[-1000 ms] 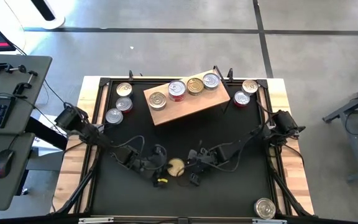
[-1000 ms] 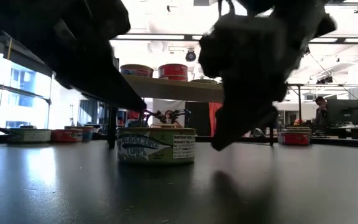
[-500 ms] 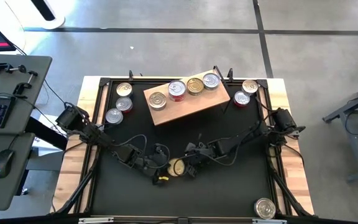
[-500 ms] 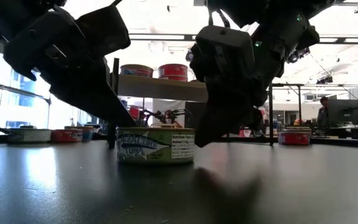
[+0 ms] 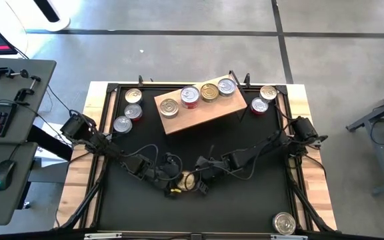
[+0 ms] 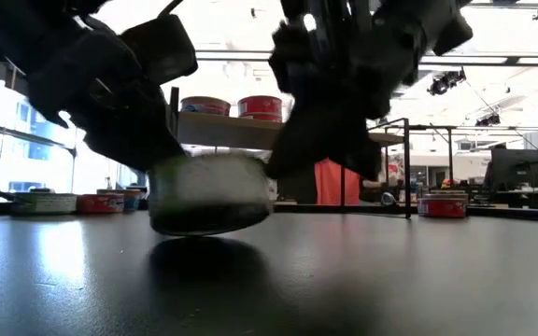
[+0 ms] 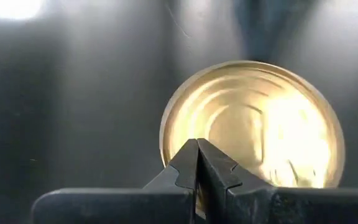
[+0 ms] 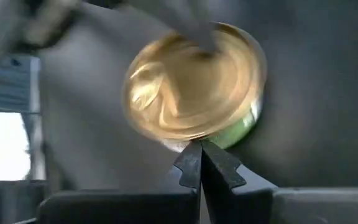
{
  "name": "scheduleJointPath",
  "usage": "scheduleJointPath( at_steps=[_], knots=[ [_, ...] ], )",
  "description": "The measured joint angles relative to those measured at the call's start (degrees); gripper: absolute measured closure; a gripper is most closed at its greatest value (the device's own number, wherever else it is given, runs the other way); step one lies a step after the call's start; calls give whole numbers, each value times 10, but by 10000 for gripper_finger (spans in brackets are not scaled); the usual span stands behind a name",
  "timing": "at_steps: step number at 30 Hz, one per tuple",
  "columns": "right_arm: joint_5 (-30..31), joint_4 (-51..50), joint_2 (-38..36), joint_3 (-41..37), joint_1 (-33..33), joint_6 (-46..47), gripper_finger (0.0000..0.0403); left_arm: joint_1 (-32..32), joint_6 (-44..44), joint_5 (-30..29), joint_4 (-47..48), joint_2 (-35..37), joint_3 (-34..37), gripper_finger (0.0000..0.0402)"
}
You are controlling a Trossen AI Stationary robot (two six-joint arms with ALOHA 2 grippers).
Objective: Stack canned seafood by type on shelf
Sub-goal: Stack the gold and green tuna can on top of the gold and green tuna can on the shelf
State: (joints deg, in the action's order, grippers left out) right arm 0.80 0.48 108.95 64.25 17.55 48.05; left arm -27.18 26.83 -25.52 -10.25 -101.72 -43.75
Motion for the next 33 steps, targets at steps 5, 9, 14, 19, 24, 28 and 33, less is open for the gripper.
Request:
scheduleJointPath(
  at_steps=[5, 9, 14, 19, 24, 28, 33],
  knots=[
    [6, 6, -3, 23, -2, -1, 403, 3, 0, -5, -4, -1, 1, 402],
    [25, 0, -2, 38, -6, -18, 403, 2, -5, 37, 11, -8, 4, 401],
    [32, -3, -2, 42, -15, -21, 403, 3, -6, 40, 6, -4, 2, 401],
    [20, -17, -9, 42, -26, -58, 403, 7, -20, 38, 54, 20, 2, 401],
    [19, -45, -44, 41, -49, -127, 403, 18, -19, 11, 197, 81, 2, 401],
    [17, -33, -72, 41, -75, -190, 403, 21, -4, -19, 283, 137, 2, 401],
    [-66, -5, -81, 54, -98, -289, 390, -1, 87, -55, 338, 211, 2, 401]
  ],
)
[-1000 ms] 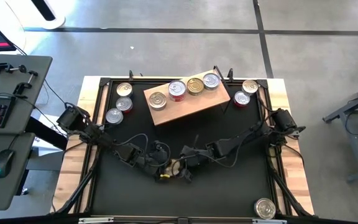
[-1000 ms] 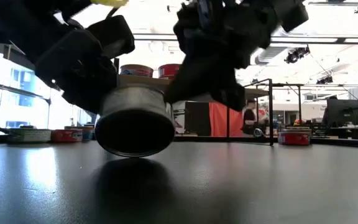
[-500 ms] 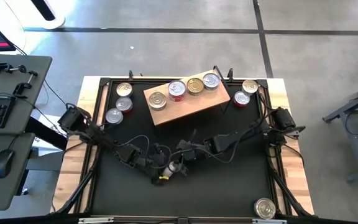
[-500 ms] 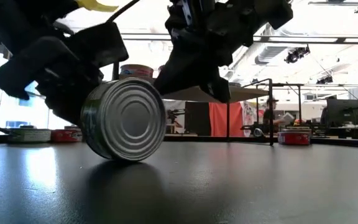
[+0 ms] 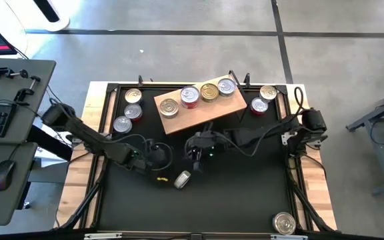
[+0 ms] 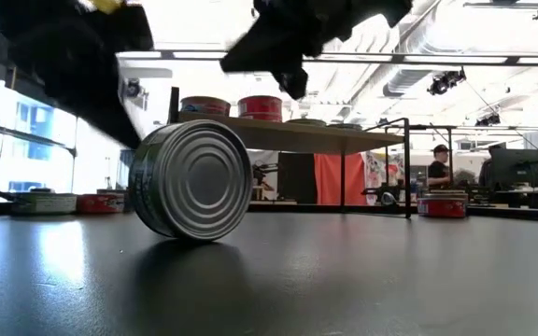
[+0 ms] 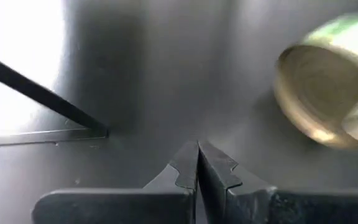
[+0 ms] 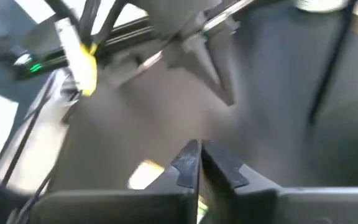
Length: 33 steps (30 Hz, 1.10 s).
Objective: Stack canned seafood by type on shelf
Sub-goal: Stack the gold and green tuna can on top of the gold and green tuna can on the shelf
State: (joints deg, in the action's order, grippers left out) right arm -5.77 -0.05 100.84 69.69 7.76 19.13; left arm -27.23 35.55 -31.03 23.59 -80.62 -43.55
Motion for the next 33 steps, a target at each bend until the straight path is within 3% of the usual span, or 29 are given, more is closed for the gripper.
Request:
scheduleJointPath(
  at_steps=[6, 11, 15, 19, 25, 33],
  knots=[
    [-82, -89, 28, 87, -1, -120, 288, -60, 100, -83, -21, 65, 0, 401],
    [-77, -236, 68, 180, 21, -290, 176, -107, 137, -166, -71, 98, 0, 401],
    [-44, -281, 109, 225, 33, -376, 119, -129, 122, -237, -122, 128, -1, 401],
    [-6, -289, 138, 252, 37, -398, 104, -133, 104, -260, -154, 149, -1, 401],
    [-54, -355, 170, 271, 35, -412, 109, -134, 85, -260, -179, 155, -1, 401],
    [-33, -354, 204, 270, 39, -461, 112, -134, 94, -248, -179, 155, -1, 401]
  ],
)
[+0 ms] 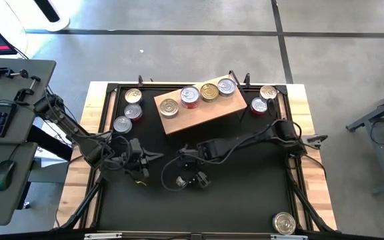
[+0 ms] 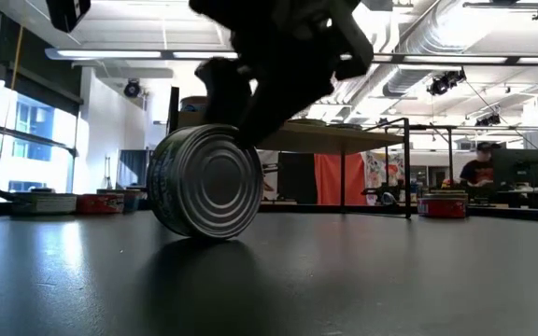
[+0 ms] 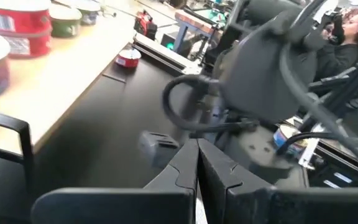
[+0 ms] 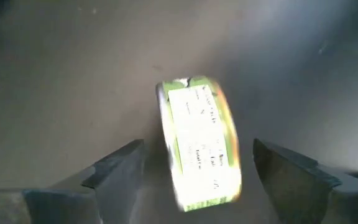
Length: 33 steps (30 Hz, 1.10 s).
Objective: Stack canned seafood by type on shelf
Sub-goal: Stack the gold and green tuna can on top of the gold and green tuna can on the shelf
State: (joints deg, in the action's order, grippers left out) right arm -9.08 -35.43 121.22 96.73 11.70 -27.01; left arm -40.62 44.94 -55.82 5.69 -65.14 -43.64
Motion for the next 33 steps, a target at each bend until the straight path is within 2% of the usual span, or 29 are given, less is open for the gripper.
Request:
scheduleJointPath(
  at_steps=[5, 8, 11, 15, 19, 23, 26, 30, 33],
  knots=[
    [-4, 1, 21, -1, 2, -1, 114, 0, 9, 22, 0, 0, 0, 401],
    [1, 12, 26, -1, 5, -5, 136, 0, 9, 23, 0, 0, 0, 401],
    [9, 27, 26, -1, 6, -10, 186, 0, 10, 23, 0, 0, 0, 401],
    [42, 10, 27, 13, 5, -5, 280, 0, 15, 23, 0, 0, 0, 401],
    [43, -64, 24, 63, 5, 37, 284, 0, 10, 22, 0, 9, 0, 402],
    [55, -169, 13, 146, 7, 77, 284, 1, -25, 15, 0, 24, 0, 401],
    [115, -233, -7, 207, 14, 98, 284, 4, -55, 28, 4, 39, 0, 401],
    [249, -338, -34, 276, 20, 139, 283, 15, -121, 88, 8, 58, 0, 401],
    [333, -386, -58, 291, 6, 202, 272, 27, -165, 116, 16, 69, 0, 401]
  ],
)
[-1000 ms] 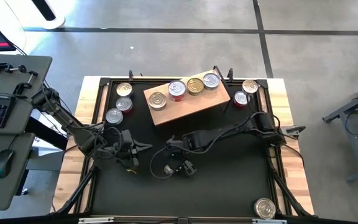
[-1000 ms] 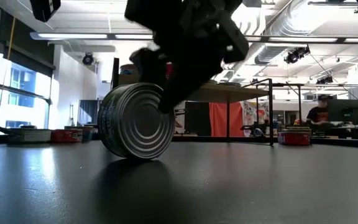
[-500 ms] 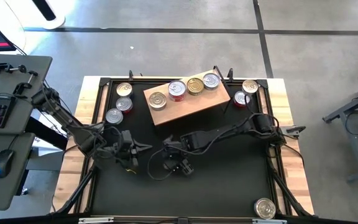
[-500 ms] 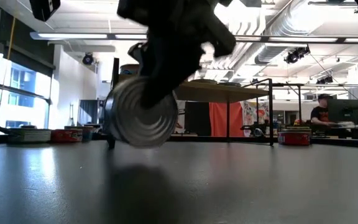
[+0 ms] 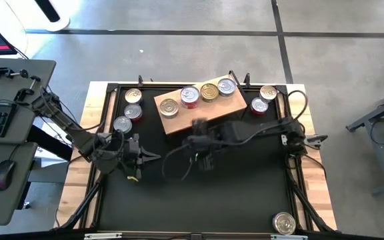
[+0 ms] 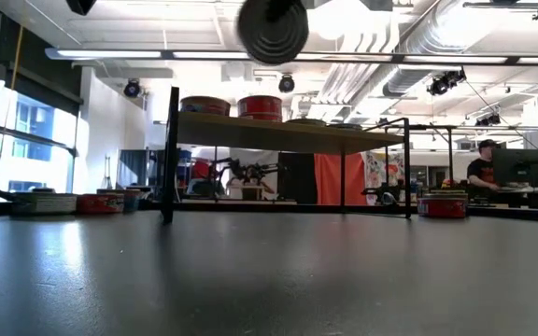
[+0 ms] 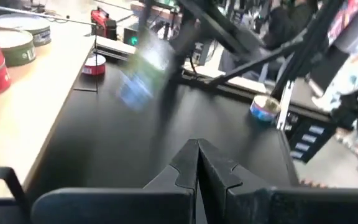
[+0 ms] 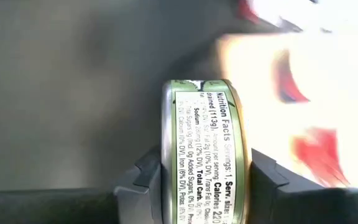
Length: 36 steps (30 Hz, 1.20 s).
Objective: Stack canned seafood by type on shelf
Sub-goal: Stack the gold and green tuna can on top of the gold and green tuna can on the shelf
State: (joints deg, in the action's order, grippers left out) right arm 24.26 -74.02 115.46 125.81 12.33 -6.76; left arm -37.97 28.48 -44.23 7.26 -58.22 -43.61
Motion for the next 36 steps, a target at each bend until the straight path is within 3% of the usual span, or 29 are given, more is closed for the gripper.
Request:
scheduleJointPath(
  at_steps=[9, 15, 21, 30, 36],
  knots=[
    [212, -163, -29, 0, -55, 79, 281, 36, -61, 11, 53, 12, 0, 401],
    [301, -154, -51, -34, -124, 51, 268, 64, -59, 10, 74, 7, 0, 401],
    [284, -109, -108, -146, -169, -1, 281, 72, -9, 6, 79, 1, 1, 401],
    [282, -28, -342, -386, -148, 24, 272, 93, -2, -24, 80, -22, 1, 401],
    [295, 129, -383, -418, -74, -164, 280, 113, 0, -23, 79, -36, 1, 401]
  ],
)
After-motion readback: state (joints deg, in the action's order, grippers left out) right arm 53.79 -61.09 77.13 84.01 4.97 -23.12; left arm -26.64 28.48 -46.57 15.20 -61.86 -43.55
